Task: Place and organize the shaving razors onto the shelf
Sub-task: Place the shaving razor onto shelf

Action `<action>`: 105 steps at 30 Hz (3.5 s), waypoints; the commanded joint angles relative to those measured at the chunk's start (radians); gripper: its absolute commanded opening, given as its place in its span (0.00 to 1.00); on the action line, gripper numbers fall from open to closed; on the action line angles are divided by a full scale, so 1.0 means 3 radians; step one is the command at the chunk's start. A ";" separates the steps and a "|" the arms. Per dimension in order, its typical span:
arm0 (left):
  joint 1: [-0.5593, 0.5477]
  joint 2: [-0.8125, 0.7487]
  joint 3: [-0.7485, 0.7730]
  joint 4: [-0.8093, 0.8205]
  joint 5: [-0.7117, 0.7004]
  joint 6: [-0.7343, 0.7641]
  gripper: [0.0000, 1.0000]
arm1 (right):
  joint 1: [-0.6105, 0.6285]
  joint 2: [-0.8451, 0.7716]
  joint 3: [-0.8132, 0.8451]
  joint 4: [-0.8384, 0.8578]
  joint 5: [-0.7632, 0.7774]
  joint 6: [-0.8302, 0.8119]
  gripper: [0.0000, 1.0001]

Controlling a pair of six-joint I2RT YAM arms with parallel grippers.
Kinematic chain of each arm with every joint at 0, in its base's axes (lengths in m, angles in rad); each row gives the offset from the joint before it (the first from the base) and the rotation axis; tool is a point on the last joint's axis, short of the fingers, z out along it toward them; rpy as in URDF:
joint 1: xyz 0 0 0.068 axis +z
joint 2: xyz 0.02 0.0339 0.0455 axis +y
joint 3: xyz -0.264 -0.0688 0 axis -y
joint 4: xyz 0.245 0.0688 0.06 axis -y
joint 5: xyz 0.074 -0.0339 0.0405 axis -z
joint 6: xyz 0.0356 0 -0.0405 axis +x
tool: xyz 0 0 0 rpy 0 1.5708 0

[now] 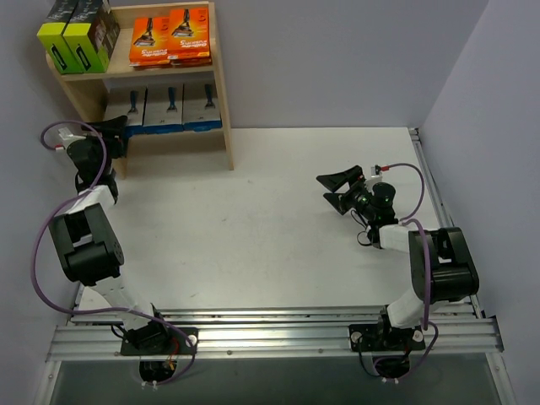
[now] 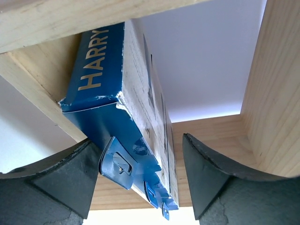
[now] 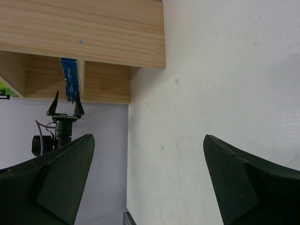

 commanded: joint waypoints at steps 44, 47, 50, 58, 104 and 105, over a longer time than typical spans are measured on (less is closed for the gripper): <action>0.0206 -0.0281 0.0193 -0.0295 0.0645 0.0841 0.94 | -0.0021 -0.0939 0.0024 -0.0751 0.0045 -0.0316 0.98; 0.0237 -0.0373 0.0173 -0.0402 0.0671 0.0851 0.94 | -0.0016 -0.1041 0.0014 -0.0833 0.0066 -0.0321 0.98; 0.0268 -0.0460 0.0132 -0.0458 0.0717 0.0862 0.94 | -0.0021 -0.1133 -0.0006 -0.0894 0.0071 -0.0321 0.98; 0.0365 -0.0833 -0.0098 -0.0785 0.0814 0.0994 0.94 | -0.0021 -0.1404 -0.0027 -0.1206 0.0086 -0.0433 1.00; 0.0580 -0.0967 0.0106 -0.1604 0.0737 0.1659 0.50 | -0.0052 -0.1169 0.0413 -0.1871 -0.0456 -0.1441 0.69; 0.0580 -0.0941 0.0137 -0.1604 0.0717 0.1674 0.50 | -0.0057 -0.1144 0.0428 -0.1851 -0.0471 -0.1441 0.69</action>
